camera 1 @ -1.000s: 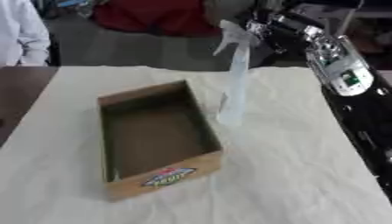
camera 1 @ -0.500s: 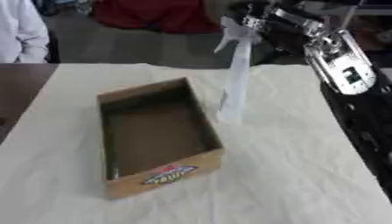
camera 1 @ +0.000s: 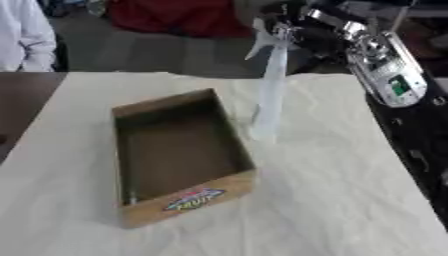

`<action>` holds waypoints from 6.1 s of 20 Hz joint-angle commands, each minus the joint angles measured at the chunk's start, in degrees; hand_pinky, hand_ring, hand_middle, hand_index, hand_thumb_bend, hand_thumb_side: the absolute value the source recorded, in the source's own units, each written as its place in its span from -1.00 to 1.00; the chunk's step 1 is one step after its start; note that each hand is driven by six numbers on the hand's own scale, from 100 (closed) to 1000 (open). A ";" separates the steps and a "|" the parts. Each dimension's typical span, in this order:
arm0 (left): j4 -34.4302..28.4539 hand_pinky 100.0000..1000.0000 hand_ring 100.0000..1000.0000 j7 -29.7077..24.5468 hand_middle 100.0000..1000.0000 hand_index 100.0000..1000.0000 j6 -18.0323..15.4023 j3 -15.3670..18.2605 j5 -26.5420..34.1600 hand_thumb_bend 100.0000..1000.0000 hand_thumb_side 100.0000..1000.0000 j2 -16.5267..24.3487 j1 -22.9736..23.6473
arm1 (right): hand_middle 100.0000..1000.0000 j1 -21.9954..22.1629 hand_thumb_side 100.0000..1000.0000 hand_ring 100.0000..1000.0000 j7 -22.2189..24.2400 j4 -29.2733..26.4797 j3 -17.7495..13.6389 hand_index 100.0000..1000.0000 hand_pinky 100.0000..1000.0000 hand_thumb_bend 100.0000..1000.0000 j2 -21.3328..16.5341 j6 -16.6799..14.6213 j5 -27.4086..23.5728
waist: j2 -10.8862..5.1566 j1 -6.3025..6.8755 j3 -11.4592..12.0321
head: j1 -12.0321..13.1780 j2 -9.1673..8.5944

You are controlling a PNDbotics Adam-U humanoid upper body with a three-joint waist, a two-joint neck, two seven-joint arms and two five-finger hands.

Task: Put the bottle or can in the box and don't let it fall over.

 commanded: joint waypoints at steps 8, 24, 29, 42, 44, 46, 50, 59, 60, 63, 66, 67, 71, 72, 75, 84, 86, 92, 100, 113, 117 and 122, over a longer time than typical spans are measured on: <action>-0.65 0.17 0.53 -0.30 0.46 0.62 -0.05 0.07 -0.36 -0.54 -0.06 0.68 -0.31 | 1.00 -1.42 0.16 1.00 1.74 0.12 0.13 0.87 0.78 -1.00 -1.01 -0.19 2.45 | -0.50 0.00 0.25 | -0.21 -0.05; -0.63 0.17 0.53 -0.56 0.47 0.61 0.07 0.09 -0.43 -0.54 -0.05 0.57 -0.37 | 1.00 -1.45 -0.06 1.00 3.91 0.53 0.30 0.84 0.76 -1.00 -1.08 -0.15 3.95 | -0.16 -0.18 0.37 | -0.12 0.02; -0.60 0.18 0.53 -0.74 0.47 0.60 0.12 0.05 -0.43 -0.55 -0.04 0.53 -0.39 | 0.99 -1.76 -0.50 0.94 3.86 0.43 0.29 0.80 0.74 -1.00 -1.09 -0.08 4.46 | -0.09 -0.36 0.36 | -0.08 0.04; -0.57 0.18 0.53 -1.25 0.47 0.59 0.42 -0.08 -0.47 -0.56 -0.03 0.49 -0.54 | 0.75 -2.26 -0.82 0.64 1.83 0.42 0.44 0.66 0.70 -1.00 -0.53 0.58 5.52 | 0.34 -0.71 0.67 | -0.26 -0.27; -0.56 0.18 0.53 -1.33 0.47 0.59 0.45 -0.06 -0.49 -0.56 -0.03 0.48 -0.52 | 0.69 -2.29 -0.84 0.59 1.61 0.48 0.51 0.63 0.69 -1.00 -0.45 0.68 5.80 | 0.40 -0.74 0.69 | -0.28 -0.31; -0.58 0.18 0.53 -1.35 0.47 0.58 0.44 -0.02 -0.52 -0.56 -0.03 0.48 -0.53 | 0.65 -2.33 -0.89 0.55 1.56 0.56 0.64 0.61 0.68 -1.00 -0.41 0.78 6.27 | 0.44 -0.76 0.72 | -0.29 -0.34; -0.61 0.19 0.53 -1.38 0.47 0.57 0.41 0.02 -0.54 -0.56 -0.02 0.49 -0.54 | 0.51 -2.39 -1.00 0.44 1.71 0.71 0.77 0.51 0.62 -1.00 -0.28 0.83 7.20 | 0.52 -0.77 0.76 | -0.36 -0.31; -0.61 0.19 0.53 -1.51 0.45 0.55 0.40 0.08 -0.55 -0.57 -0.02 0.43 -0.52 | 0.48 -2.31 -1.00 0.42 2.75 1.15 0.95 0.50 0.58 -1.00 -0.21 0.83 8.02 | 0.65 -0.75 0.91 | -0.45 -0.34; -0.60 0.19 0.53 -1.53 0.45 0.55 0.41 0.08 -0.55 -0.57 -0.02 0.44 -0.51 | 0.46 -2.32 -1.00 0.40 2.76 1.16 0.91 0.48 0.56 -1.00 -0.19 0.92 7.98 | 0.64 -0.73 0.90 | -0.48 -0.34; -0.56 0.19 0.53 -1.57 0.45 0.55 0.43 0.06 -0.53 -0.57 -0.02 0.44 -0.47 | 0.35 -2.36 -0.98 0.28 1.88 1.15 0.75 0.38 0.50 -1.00 -0.12 1.43 7.53 | 0.63 -0.70 0.85 | -0.57 -0.32; -0.53 0.19 0.53 -1.71 0.44 0.54 0.46 0.05 -0.56 -0.58 -0.01 0.42 -0.39 | 0.17 -2.38 -0.94 0.11 0.70 1.11 0.78 0.23 0.43 -1.00 -0.11 1.91 7.01 | 0.62 -0.65 0.80 | -0.65 -0.35; -0.52 0.19 0.53 -1.75 0.44 0.54 0.48 0.06 -0.57 -0.58 -0.01 0.43 -0.36 | 0.13 -2.39 -0.93 0.07 0.31 1.11 0.79 0.18 0.40 -1.00 -0.12 2.10 6.89 | 0.60 -0.64 0.79 | -0.66 -0.34; -0.51 0.20 0.53 -1.87 0.44 0.53 0.54 0.08 -0.58 -0.58 -0.01 0.47 -0.30 | -0.04 -2.51 -0.91 -0.09 -0.87 1.07 0.82 0.00 0.33 -1.00 -0.14 2.67 6.66 | 0.53 -0.62 0.72 | -0.60 -0.26; -0.51 0.20 0.53 -1.92 0.44 0.52 0.55 0.07 -0.59 -0.58 -0.01 0.47 -0.28 | -0.05 -2.55 -0.91 -0.10 -1.05 1.04 0.81 -0.02 0.33 -1.00 -0.14 2.78 6.59 | 0.52 -0.62 0.71 | -0.59 -0.26; -0.48 0.20 0.53 -2.08 0.44 0.52 0.58 0.08 -0.64 -0.58 -0.01 0.44 -0.22 | -0.11 -2.67 -0.91 -0.15 -1.56 0.94 0.75 -0.08 0.32 -1.00 -0.19 3.04 6.19 | 0.47 -0.65 0.67 | -0.60 -0.29; -0.49 0.20 0.53 -2.52 0.42 0.50 0.60 0.17 -0.74 -0.62 0.02 0.44 -0.12 | -0.48 -2.87 -0.98 -0.44 -1.06 0.88 1.52 -0.62 -0.01 -1.00 -0.65 1.43 9.35 | 0.31 -0.78 0.66 | -0.56 -0.22; -0.50 0.20 0.53 -2.64 0.41 0.50 0.60 0.17 -0.74 -0.63 0.03 0.47 -0.10 | -0.58 -2.83 -0.91 -0.53 -0.93 0.98 1.64 -0.72 -0.12 -1.00 -0.66 0.97 9.79 | 0.26 -0.79 0.64 | -0.54 -0.20; -0.48 0.20 0.52 -2.87 0.40 0.48 0.68 0.18 -0.76 -0.64 0.04 0.47 -0.05 | -0.86 -2.88 -0.85 -0.83 -4.23 0.29 1.58 -0.88 -0.40 -1.00 -0.87 1.01 11.57 | 0.17 -0.77 0.61 | -0.54 -0.15; -0.52 0.21 0.52 -3.05 0.38 0.47 0.71 0.18 -0.71 -0.64 0.04 0.49 -0.07 | -0.98 -2.63 -0.89 -0.94 -9.03 -0.69 2.02 -1.00 -0.48 -1.00 -0.99 -0.04 13.75 | 0.06 -0.69 0.65 | -0.54 -0.04; -0.52 0.21 0.52 -3.25 0.37 0.45 0.74 0.16 -0.56 -0.66 0.04 0.78 -0.17 | -1.00 -4.97 -1.00 -0.97 -11.62 -4.08 1.26 -0.99 -0.48 -1.00 -1.77 0.36 18.65 | -0.73 -0.69 0.62 | -0.57 0.62; -0.48 0.21 0.52 -3.17 0.37 0.44 0.79 0.14 -0.40 -0.66 0.03 0.92 -0.20 | -1.00 -5.74 -1.00 -1.00 -13.73 -7.04 1.42 -0.99 -0.56 -1.00 -2.17 1.56 18.24 | -1.16 -0.71 0.60 | -0.65 1.03; -0.46 0.22 0.52 -3.27 0.37 0.44 0.77 0.12 -0.32 -0.66 0.03 1.10 -0.12 | -1.00 -6.23 -1.00 -1.00 -14.44 -9.67 1.74 -0.99 -0.58 -1.00 -2.59 1.78 18.96 | -1.74 -0.76 0.52 | -0.78 1.55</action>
